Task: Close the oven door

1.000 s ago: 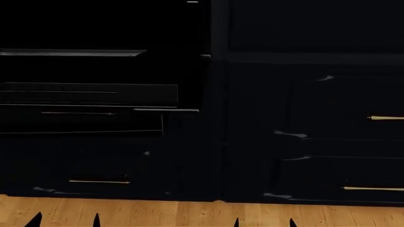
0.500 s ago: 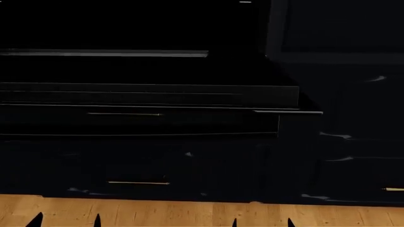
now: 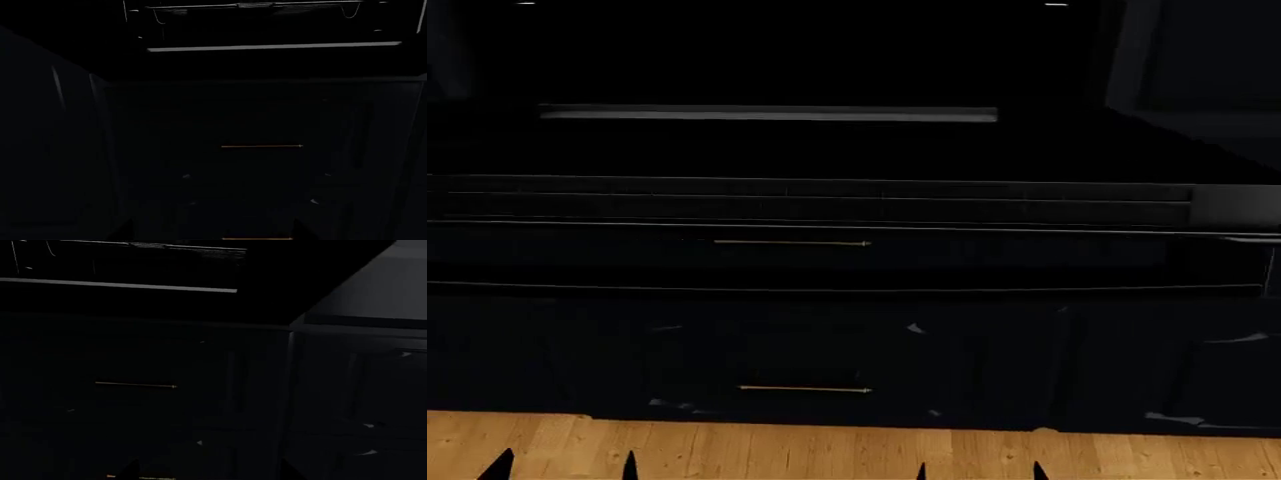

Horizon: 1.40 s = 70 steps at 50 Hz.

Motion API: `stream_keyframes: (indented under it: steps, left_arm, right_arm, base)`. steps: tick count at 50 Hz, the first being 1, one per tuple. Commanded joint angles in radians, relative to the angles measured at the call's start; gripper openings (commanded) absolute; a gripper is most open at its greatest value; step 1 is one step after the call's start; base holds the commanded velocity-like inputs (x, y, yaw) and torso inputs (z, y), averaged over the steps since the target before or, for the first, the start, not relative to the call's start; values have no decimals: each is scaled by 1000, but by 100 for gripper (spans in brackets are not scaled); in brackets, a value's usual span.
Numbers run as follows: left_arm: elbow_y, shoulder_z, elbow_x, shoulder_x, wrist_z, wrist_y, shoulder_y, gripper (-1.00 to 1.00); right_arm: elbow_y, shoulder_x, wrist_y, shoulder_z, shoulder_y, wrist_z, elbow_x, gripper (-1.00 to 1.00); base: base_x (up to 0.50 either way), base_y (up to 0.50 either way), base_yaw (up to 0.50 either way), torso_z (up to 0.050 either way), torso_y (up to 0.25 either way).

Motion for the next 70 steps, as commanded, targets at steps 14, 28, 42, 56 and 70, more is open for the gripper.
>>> stream_keyframes:
  steps: [14,28,42,56,70]
  left_arm:
    - [-11,13,-1,-7,-10,15,-3,100]
    - [-10,21,-6,-11,-14,6,-8,100]
    - [-9,26,-12,-16,-20,5,-9,100]
    - [-8,32,-14,-20,-25,11,-9,100]
    - [-15,39,-16,-24,-28,18,-12,100]
  right_arm:
    - [1,5,-3,-2,3,12,18,100]
    - [0,10,-4,-9,4,14,25,100]
    - [-2,15,1,-14,5,22,28,100]
    - [5,20,-9,-23,6,23,31,100]
    - [1,24,-10,-28,7,32,34,100]
  base:
    - [0,368,0,0,0]
    - [152,0,0,0,0]
    - [323,0,0,0,0]
    - [281,0,0,0,0]
    - [158,33,0,0,0]
